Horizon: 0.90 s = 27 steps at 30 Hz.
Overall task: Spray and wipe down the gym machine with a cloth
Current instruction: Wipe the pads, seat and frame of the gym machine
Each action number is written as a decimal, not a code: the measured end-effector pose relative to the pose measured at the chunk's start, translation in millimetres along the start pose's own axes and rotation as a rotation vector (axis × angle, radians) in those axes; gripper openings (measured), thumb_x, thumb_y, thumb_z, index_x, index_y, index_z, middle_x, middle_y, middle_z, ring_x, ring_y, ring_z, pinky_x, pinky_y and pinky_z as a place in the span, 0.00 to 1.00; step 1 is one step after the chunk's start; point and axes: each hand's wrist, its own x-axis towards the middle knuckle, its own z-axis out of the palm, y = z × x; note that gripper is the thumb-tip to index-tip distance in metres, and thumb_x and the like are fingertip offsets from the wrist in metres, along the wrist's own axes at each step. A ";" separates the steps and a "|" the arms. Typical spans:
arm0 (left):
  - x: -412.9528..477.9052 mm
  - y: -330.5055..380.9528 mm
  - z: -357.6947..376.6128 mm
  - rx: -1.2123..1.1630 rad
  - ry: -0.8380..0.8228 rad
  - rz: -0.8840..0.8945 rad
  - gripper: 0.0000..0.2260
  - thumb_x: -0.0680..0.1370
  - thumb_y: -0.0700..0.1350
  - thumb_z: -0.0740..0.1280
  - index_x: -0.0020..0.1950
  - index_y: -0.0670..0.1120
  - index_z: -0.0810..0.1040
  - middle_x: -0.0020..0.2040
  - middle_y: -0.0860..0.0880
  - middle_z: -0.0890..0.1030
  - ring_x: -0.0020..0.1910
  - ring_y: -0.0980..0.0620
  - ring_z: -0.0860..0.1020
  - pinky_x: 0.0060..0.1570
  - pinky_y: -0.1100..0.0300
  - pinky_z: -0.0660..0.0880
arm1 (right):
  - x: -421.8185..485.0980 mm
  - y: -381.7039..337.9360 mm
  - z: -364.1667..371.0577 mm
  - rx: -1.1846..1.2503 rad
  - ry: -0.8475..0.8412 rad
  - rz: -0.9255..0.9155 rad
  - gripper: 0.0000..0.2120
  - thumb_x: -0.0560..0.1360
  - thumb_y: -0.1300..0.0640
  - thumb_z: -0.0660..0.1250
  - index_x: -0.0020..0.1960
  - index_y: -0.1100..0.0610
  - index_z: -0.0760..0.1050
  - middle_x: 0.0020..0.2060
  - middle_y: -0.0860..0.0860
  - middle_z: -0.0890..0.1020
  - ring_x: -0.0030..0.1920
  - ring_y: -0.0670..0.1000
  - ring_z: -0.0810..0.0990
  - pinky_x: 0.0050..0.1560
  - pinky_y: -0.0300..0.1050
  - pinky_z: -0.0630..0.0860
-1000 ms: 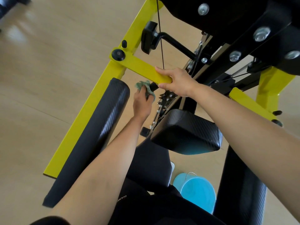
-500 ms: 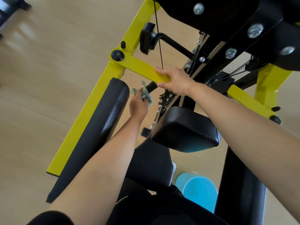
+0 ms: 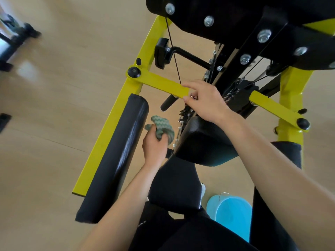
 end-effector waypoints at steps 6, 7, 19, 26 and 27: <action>-33.2 -3.0 -17.5 -0.112 -0.099 0.058 0.17 0.74 0.38 0.62 0.52 0.60 0.76 0.50 0.54 0.83 0.52 0.49 0.80 0.57 0.50 0.78 | -129.7 -35.2 44.4 0.336 0.377 0.029 0.10 0.79 0.65 0.70 0.58 0.56 0.84 0.45 0.47 0.84 0.41 0.45 0.79 0.45 0.33 0.76; -38.2 -6.9 -19.4 -0.098 -0.127 0.060 0.18 0.75 0.36 0.62 0.51 0.61 0.76 0.50 0.54 0.82 0.52 0.50 0.80 0.58 0.49 0.78 | -146.4 -34.8 58.3 0.376 0.363 0.074 0.11 0.78 0.65 0.71 0.57 0.55 0.83 0.45 0.45 0.83 0.40 0.45 0.78 0.44 0.32 0.76; -97.1 -53.9 -23.3 0.102 -0.531 0.119 0.11 0.76 0.38 0.72 0.56 0.48 0.82 0.49 0.52 0.85 0.48 0.58 0.83 0.50 0.60 0.80 | -256.4 27.9 158.7 0.614 0.058 0.293 0.34 0.75 0.61 0.76 0.77 0.51 0.67 0.68 0.47 0.75 0.64 0.46 0.79 0.60 0.40 0.80; -174.6 -91.5 1.9 0.208 -0.703 -0.040 0.10 0.76 0.48 0.75 0.55 0.49 0.82 0.53 0.44 0.83 0.51 0.48 0.85 0.45 0.52 0.85 | -350.0 67.0 171.4 0.640 0.048 0.528 0.16 0.77 0.63 0.72 0.63 0.52 0.78 0.53 0.45 0.82 0.55 0.47 0.83 0.55 0.41 0.83; -188.9 -99.1 6.9 0.235 -0.719 -0.041 0.08 0.76 0.46 0.75 0.54 0.50 0.82 0.52 0.45 0.84 0.50 0.49 0.84 0.44 0.55 0.85 | -368.0 73.2 174.7 0.626 0.056 0.561 0.14 0.77 0.63 0.72 0.60 0.52 0.79 0.50 0.45 0.83 0.52 0.47 0.83 0.52 0.41 0.83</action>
